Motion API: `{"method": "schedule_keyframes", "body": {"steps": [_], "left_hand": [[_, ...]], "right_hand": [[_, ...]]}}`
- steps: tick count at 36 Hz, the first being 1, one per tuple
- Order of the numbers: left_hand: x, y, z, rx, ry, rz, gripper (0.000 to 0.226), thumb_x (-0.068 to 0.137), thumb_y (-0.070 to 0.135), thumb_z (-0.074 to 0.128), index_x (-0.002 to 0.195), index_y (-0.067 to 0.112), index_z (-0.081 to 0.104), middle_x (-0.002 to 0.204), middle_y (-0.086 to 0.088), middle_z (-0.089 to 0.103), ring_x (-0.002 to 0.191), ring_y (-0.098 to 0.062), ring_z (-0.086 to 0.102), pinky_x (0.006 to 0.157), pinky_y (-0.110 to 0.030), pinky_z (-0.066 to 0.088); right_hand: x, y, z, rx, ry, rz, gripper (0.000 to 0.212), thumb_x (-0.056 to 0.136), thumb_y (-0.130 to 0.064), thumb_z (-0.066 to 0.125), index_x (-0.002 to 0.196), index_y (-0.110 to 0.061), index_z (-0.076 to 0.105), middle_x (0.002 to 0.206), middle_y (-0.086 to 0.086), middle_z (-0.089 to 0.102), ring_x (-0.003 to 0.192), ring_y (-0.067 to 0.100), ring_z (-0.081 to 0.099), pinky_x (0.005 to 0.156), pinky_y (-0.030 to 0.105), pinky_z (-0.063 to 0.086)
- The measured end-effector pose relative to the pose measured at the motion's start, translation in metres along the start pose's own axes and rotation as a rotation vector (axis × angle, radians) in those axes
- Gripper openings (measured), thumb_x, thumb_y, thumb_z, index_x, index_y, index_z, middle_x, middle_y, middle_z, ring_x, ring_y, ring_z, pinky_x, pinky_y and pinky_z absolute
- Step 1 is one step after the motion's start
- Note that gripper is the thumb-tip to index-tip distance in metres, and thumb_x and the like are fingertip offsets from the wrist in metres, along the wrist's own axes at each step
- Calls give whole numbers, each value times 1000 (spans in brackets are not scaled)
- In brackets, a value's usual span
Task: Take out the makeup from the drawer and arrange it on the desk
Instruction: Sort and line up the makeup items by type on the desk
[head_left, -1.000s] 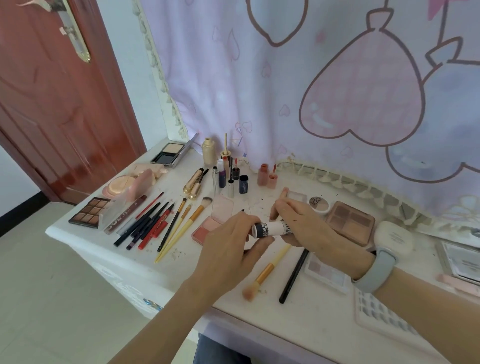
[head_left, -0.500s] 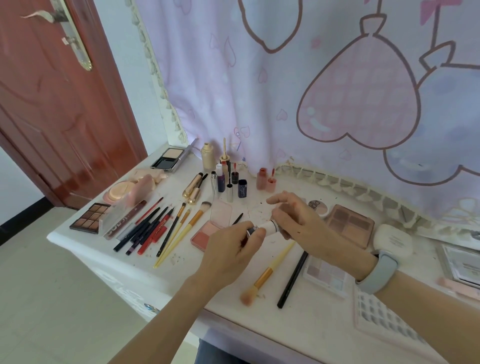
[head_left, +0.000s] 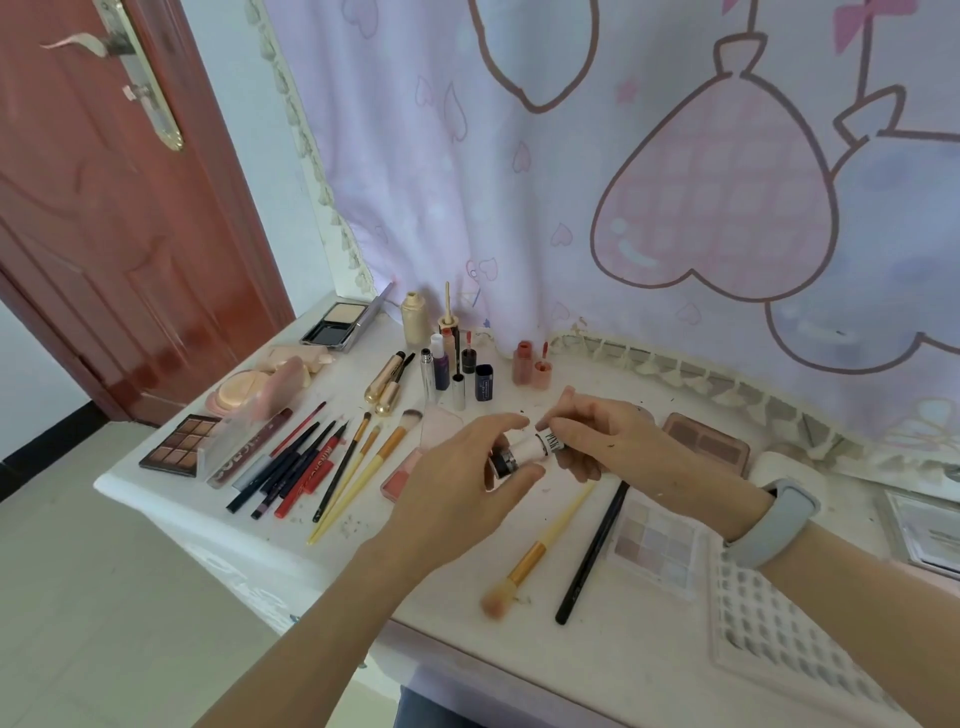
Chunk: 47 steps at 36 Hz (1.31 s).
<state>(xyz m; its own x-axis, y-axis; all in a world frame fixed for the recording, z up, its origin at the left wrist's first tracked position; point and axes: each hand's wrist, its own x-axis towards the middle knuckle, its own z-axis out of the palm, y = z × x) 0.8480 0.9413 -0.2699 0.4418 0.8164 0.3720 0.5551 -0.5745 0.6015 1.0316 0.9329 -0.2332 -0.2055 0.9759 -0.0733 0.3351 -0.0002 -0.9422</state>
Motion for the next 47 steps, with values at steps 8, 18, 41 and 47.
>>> {"method": "schedule_keyframes", "body": {"steps": [8, 18, 41, 47], "left_hand": [[22, -7, -29, 31, -224, -37, 26, 92, 49, 38, 96, 32, 57, 71, 18, 59, 67, 5, 56, 61, -12, 39], [47, -11, -41, -531, -75, -207, 2, 95, 20, 50, 95, 22, 51, 92, 12, 71, 82, -6, 68, 68, -15, 51], [85, -4, 65, -127, 357, -450, 21, 92, 22, 55, 106, 9, 64, 95, -2, 68, 81, -9, 55, 63, -7, 34], [84, -6, 72, -80, 334, -531, 21, 94, 18, 50, 105, 7, 64, 97, -8, 68, 91, -22, 61, 72, -25, 40]], "right_hand": [[-6, 1, -32, -551, 35, -273, 26, 95, -16, 49, 117, -25, 59, 95, -16, 59, 87, -3, 54, 77, 8, 38], [20, 29, -48, 30, 300, -91, 21, 101, -14, 32, 98, -10, 52, 73, 6, 66, 53, 5, 55, 46, 17, 41], [83, 68, -40, -388, 359, -136, 5, 87, -33, 59, 89, -30, 54, 78, -21, 58, 64, -4, 49, 57, 12, 36], [94, 73, -34, -545, 293, -105, 7, 85, -32, 60, 89, -27, 62, 90, -8, 66, 81, 8, 51, 68, 27, 41]]}}
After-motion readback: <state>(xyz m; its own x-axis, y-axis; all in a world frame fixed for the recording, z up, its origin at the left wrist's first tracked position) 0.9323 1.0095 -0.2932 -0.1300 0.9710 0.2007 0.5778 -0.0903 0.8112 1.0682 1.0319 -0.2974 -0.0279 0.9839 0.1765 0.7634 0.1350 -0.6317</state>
